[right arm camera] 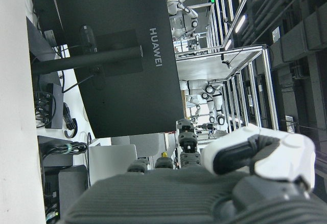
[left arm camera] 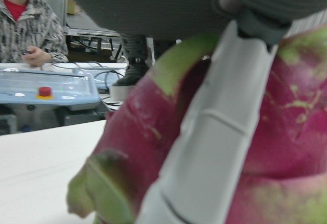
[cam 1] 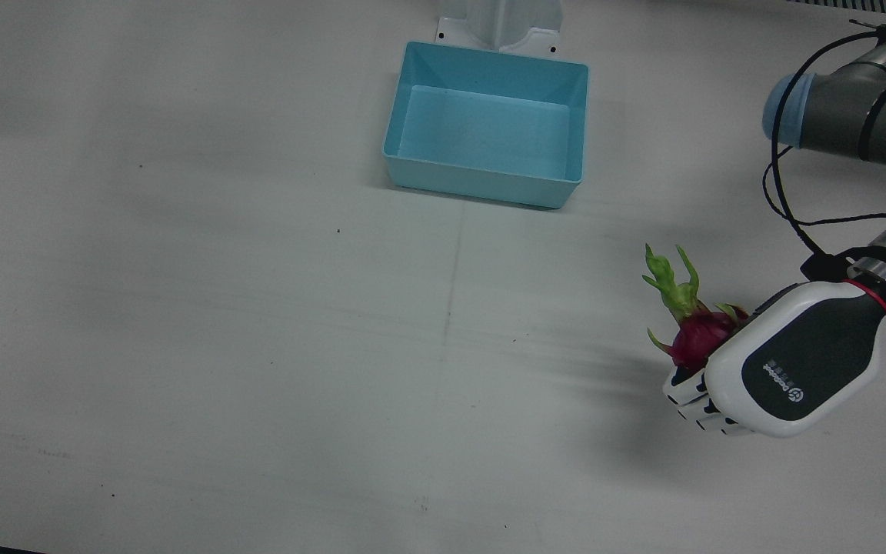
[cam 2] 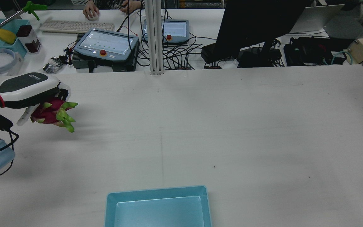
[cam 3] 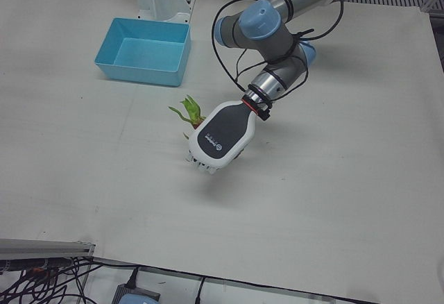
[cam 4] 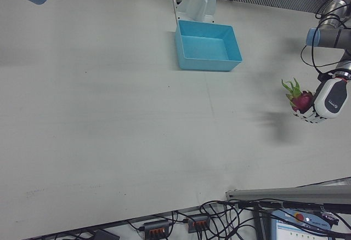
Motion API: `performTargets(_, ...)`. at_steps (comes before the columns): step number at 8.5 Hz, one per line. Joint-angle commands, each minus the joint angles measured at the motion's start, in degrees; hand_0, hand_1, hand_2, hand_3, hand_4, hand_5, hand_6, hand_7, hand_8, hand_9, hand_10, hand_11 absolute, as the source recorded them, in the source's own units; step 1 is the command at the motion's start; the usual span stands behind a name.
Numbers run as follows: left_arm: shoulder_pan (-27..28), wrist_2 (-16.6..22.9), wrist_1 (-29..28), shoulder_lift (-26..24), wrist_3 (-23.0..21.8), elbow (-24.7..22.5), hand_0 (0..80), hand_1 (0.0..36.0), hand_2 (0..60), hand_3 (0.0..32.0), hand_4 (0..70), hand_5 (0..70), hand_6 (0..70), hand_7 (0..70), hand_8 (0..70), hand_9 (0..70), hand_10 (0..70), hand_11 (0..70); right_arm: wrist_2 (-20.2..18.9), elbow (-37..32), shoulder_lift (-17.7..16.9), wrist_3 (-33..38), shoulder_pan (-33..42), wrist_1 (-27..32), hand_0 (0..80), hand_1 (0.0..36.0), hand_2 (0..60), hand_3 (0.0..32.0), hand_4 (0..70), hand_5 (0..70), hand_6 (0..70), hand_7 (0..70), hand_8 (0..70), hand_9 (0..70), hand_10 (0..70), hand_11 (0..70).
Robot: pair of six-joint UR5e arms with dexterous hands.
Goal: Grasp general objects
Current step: 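Lift the dragon fruit and carry it toward the blue tray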
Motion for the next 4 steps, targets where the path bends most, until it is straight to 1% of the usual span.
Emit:
performTargets(1, 11.5, 3.8, 3.8, -5.3, -7.5, -5.0, 80.0, 36.0, 60.0, 0.0, 47.6, 70.0, 70.0, 70.0, 70.0, 70.0, 49.4, 70.0, 0.0, 0.0, 0.0, 0.0, 0.0, -0.1, 0.0, 0.0, 0.0, 0.0, 0.0, 0.0, 0.0, 0.0, 0.0, 0.0, 0.0, 0.0)
performTargets(2, 15.6, 3.9, 7.1, -7.7, -7.9, -5.1, 80.0, 36.0, 60.0, 0.0, 48.2, 70.0, 70.0, 70.0, 70.0, 70.0, 49.6, 70.0, 0.0, 0.0, 0.0, 0.0, 0.0, 0.0, 0.0, 0.0, 0.0, 0.0, 0.0, 0.0, 0.0, 0.0, 0.0, 0.0, 0.0, 0.0)
performTargets(3, 18.9, 4.6, 9.8, -10.5, -7.9, -5.1, 80.0, 36.0, 60.0, 0.0, 50.6, 70.0, 70.0, 70.0, 70.0, 70.0, 49.7, 70.0, 0.0, 0.1, 0.0, 0.0, 0.0, -0.1, 0.0, 0.0, 0.0, 0.0, 0.0, 0.0, 0.0, 0.0, 0.0, 0.0, 0.0, 0.0)
performTargets(4, 21.1, 7.6, 10.3, -11.6, -8.2, -5.5, 80.0, 36.0, 60.0, 0.0, 53.6, 70.0, 70.0, 70.0, 70.0, 70.0, 49.9, 70.0, 0.0, 0.1, 0.0, 0.0, 0.0, -0.1, 0.0, 0.0, 0.0, 0.0, 0.0, 0.0, 0.0, 0.0, 0.0, 0.0, 0.0, 0.0)
